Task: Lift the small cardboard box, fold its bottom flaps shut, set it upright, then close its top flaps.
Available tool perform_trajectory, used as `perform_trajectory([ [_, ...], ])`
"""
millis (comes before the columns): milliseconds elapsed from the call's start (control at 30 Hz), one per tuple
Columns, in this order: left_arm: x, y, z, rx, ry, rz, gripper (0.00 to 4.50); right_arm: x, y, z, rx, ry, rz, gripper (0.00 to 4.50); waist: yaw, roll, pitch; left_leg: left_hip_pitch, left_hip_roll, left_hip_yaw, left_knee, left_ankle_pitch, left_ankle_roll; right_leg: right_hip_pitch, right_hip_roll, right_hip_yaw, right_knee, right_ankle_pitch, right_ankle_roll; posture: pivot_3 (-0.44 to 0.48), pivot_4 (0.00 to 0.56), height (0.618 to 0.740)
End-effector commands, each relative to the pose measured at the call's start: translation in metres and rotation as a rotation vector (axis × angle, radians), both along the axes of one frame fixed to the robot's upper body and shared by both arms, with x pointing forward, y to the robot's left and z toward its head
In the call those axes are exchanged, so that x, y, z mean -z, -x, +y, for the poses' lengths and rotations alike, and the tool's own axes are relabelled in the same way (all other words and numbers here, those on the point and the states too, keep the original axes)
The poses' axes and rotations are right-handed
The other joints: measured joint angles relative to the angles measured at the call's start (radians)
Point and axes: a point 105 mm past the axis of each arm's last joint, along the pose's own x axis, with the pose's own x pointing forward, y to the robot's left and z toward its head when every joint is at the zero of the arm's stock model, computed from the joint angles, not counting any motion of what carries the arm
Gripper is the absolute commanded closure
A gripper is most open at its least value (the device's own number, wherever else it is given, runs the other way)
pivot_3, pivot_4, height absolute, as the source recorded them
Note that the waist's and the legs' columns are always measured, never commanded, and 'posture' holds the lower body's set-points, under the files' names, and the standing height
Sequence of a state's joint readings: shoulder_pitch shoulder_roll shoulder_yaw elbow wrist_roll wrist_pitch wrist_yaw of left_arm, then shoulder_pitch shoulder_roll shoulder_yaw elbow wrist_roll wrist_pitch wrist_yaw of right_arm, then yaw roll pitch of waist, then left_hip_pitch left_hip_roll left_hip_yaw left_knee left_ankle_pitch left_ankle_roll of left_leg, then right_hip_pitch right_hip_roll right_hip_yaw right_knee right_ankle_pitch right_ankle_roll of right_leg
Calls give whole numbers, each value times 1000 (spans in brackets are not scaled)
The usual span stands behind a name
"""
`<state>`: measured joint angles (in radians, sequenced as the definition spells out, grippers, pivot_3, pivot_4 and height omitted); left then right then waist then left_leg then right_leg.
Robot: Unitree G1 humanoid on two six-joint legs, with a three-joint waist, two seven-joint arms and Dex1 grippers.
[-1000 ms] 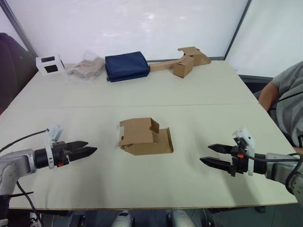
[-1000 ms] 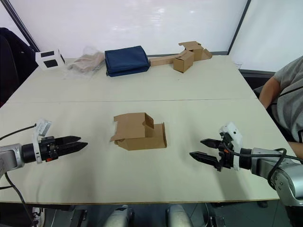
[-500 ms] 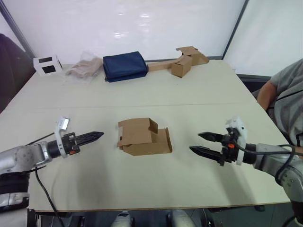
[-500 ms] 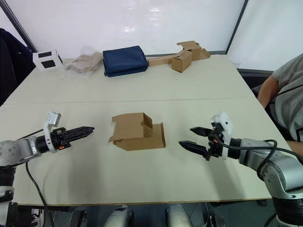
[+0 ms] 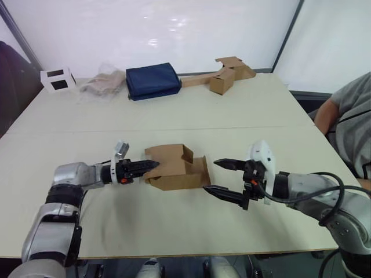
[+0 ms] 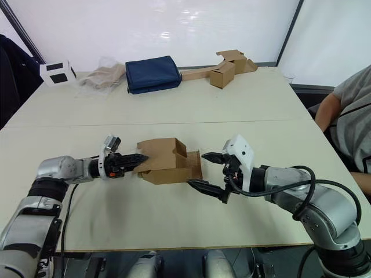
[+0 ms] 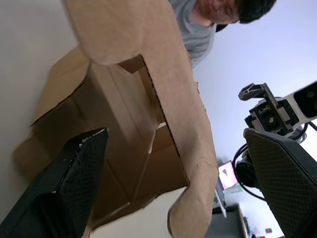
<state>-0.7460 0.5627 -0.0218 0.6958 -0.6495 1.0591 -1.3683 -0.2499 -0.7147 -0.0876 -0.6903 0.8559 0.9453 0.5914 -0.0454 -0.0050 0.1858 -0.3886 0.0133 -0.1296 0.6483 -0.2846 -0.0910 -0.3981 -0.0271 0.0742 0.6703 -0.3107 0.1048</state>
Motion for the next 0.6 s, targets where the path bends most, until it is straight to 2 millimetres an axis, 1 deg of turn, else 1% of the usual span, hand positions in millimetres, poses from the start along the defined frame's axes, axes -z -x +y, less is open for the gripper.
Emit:
perform_trajectory([
  [33, -16, -9, -9, 19, 38, -51, 0, -10, 8, 6, -4, -38, -35, 34, 2, 0, 0, 0, 0, 0, 0, 0, 0, 0, 0, 0, 0, 0, 0, 0, 150, 740],
  [100, -17, -10, -12, 27, 40, -57, 0, -10, 10, 6, 0, -38, -30, 34, 3, 0, 0, -1, 0, 0, 1, 0, 0, 0, 0, 0, 0, 0, 0, 0, 150, 740],
  [167, -26, -13, -15, 39, 68, -69, 0, -10, 12, 5, 2, -34, -21, 34, 1, 0, 0, -1, 0, 0, 1, 0, 0, 0, 0, 0, 0, 0, 0, 0, 150, 740],
  [233, -31, -14, -18, 55, 76, -77, 0, -9, 14, 5, 4, -30, -13, 34, 1, 0, 0, -1, 0, -1, 1, 0, 0, 0, 0, 0, 0, 0, 0, 0, 150, 740],
  [400, -25, -16, -29, 85, 57, -56, 0, -8, 12, -1, 23, -23, -10, 34, 1, 0, 0, -1, 0, 0, 1, 0, 0, 0, 0, 0, 0, 0, 0, 0, 150, 740],
  [467, -26, -18, -31, 80, 70, -47, 0, -8, 10, 0, 29, -30, -11, 34, 1, 0, 0, -1, 0, -1, 1, 0, 0, 0, 0, 0, 0, 0, 0, 0, 150, 740],
  [533, -29, -18, -33, 88, 82, -45, 492, -6, 10, 3, 25, -38, -8, 0, 0, 0, 0, -1, 0, -1, 1, 0, 0, 0, 0, 0, 0, 0, 0, 0, 150, 740],
  [567, -30, -18, -35, 96, 89, -46, 590, -6, 11, 4, 23, -44, -4, 0, 0, 0, 0, -1, 0, -1, 1, 0, 0, 0, 0, 0, 0, 0, 0, 0, 150, 740],
  [600, -32, -17, -36, 102, 95, -47, 858, -5, 12, 4, 23, -47, -1, 0, 0, 0, 0, -1, 0, -1, 1, 0, 0, 0, 0, 0, 0, 0, 0, 0, 150, 740],
])
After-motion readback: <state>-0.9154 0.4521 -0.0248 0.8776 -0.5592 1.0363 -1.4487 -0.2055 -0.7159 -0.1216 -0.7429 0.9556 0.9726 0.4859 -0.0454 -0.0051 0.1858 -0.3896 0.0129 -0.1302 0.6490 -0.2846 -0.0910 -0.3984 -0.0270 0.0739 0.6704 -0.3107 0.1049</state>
